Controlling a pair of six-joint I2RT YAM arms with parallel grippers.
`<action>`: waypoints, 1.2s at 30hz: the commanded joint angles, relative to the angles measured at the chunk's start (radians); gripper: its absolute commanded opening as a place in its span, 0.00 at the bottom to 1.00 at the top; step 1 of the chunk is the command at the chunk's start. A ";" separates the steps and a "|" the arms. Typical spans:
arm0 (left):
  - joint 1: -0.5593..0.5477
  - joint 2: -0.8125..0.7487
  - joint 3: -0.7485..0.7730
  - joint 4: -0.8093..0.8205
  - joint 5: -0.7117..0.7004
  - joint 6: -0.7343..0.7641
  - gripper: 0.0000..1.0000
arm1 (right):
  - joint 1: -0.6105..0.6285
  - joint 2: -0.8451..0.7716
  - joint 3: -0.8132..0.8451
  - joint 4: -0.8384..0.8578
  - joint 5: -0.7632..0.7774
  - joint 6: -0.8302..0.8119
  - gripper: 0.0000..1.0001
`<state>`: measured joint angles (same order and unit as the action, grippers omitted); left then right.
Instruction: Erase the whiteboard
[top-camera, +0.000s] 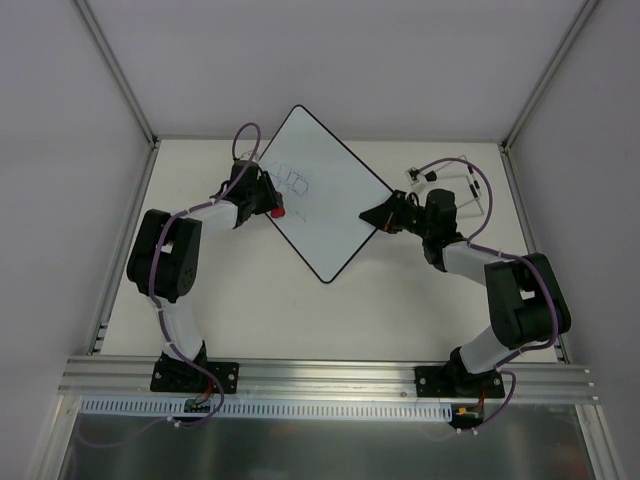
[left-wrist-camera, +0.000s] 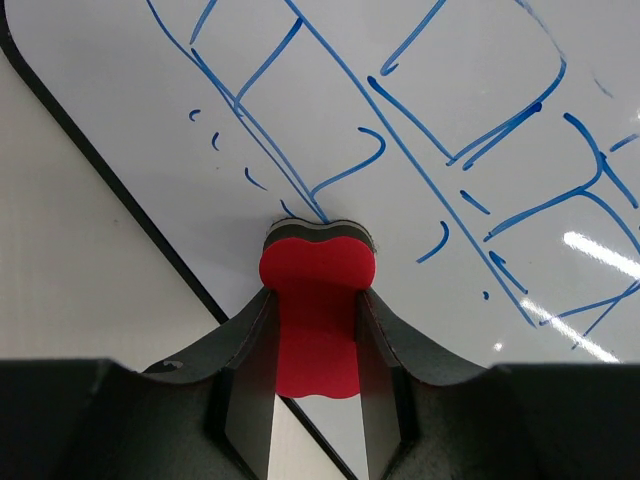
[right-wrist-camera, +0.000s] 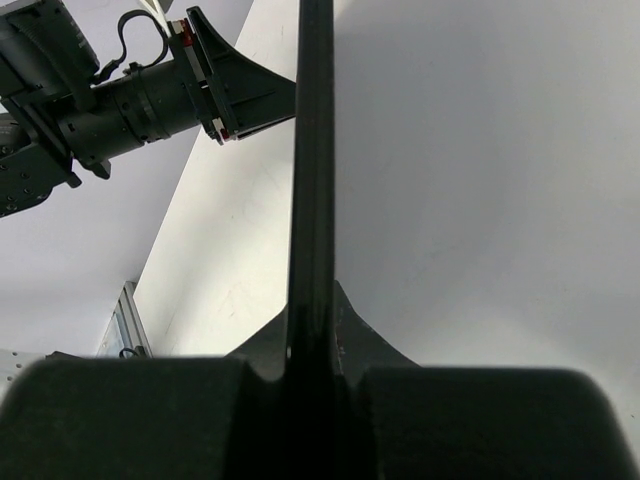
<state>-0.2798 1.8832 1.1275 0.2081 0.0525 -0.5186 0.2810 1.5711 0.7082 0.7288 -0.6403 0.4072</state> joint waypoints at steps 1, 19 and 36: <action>-0.002 0.059 0.046 -0.041 0.009 -0.009 0.00 | 0.050 -0.060 0.031 0.147 -0.249 0.008 0.00; -0.282 0.037 -0.003 0.135 0.043 -0.250 0.00 | 0.050 -0.040 0.045 0.155 -0.269 0.019 0.00; -0.104 0.059 -0.115 0.102 0.006 -0.296 0.00 | 0.050 -0.052 0.019 0.164 -0.272 0.018 0.00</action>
<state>-0.3931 1.8778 1.0584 0.4065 0.0463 -0.8040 0.2634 1.5711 0.7082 0.7391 -0.6052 0.4183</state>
